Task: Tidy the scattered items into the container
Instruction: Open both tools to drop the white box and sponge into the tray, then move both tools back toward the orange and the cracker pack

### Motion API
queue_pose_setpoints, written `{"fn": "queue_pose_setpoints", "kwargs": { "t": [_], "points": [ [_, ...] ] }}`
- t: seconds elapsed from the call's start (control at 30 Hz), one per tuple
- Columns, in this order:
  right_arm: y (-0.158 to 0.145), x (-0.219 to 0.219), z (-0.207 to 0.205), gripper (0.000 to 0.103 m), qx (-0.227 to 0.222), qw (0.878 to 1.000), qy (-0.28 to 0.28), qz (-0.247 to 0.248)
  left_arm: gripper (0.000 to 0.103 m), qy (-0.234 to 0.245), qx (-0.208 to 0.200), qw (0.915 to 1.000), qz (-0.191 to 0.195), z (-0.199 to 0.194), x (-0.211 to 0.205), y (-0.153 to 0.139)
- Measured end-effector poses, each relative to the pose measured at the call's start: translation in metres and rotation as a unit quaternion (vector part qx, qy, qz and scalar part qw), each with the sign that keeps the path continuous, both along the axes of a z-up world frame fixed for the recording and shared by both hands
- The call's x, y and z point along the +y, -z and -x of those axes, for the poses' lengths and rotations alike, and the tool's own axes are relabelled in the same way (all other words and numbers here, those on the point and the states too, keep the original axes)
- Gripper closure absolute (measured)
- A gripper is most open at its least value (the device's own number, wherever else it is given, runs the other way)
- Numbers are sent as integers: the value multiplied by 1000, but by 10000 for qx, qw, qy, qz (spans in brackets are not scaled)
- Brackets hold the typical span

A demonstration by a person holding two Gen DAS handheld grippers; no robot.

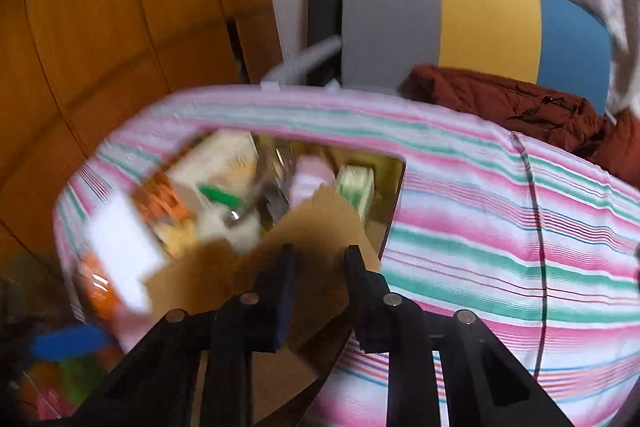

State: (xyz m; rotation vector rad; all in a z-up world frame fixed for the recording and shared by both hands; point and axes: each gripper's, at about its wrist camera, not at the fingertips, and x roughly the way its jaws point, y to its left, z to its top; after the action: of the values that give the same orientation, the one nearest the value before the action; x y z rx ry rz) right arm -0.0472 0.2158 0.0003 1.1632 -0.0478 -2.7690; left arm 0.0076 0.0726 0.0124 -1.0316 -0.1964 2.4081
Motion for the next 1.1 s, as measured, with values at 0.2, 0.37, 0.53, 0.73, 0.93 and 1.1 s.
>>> {"fn": "queue_pose_setpoints", "kwargs": {
  "t": [0.2, 0.37, 0.53, 0.73, 0.93, 1.1],
  "points": [
    [0, 31, -25, 78, 222, 9951, 291, 922, 43, -36, 134, 9997, 176, -5, 4, -1],
    [-3, 51, -57, 73, 445, 9896, 564, 1250, 43, -44, 135, 9999, 54, -7, 8, -2],
    [-2, 78, -75, 62, 456, 9842, 945, 1428, 43, 124, 177, 9998, 25, -9, 24, -7],
    [9, 113, -93, 62, 410, 9800, 1369, 1382, 43, 555, 124, 9983, 112, -14, 63, -8],
    [25, 160, -113, 62, 325, 9696, 1959, 1429, 43, 1205, 148, 9922, 275, -22, 120, -9],
    [34, 207, -136, 62, 320, 9572, 2492, 1437, 43, 1612, 45, 9861, 403, -24, 166, -1]
  ]
}}
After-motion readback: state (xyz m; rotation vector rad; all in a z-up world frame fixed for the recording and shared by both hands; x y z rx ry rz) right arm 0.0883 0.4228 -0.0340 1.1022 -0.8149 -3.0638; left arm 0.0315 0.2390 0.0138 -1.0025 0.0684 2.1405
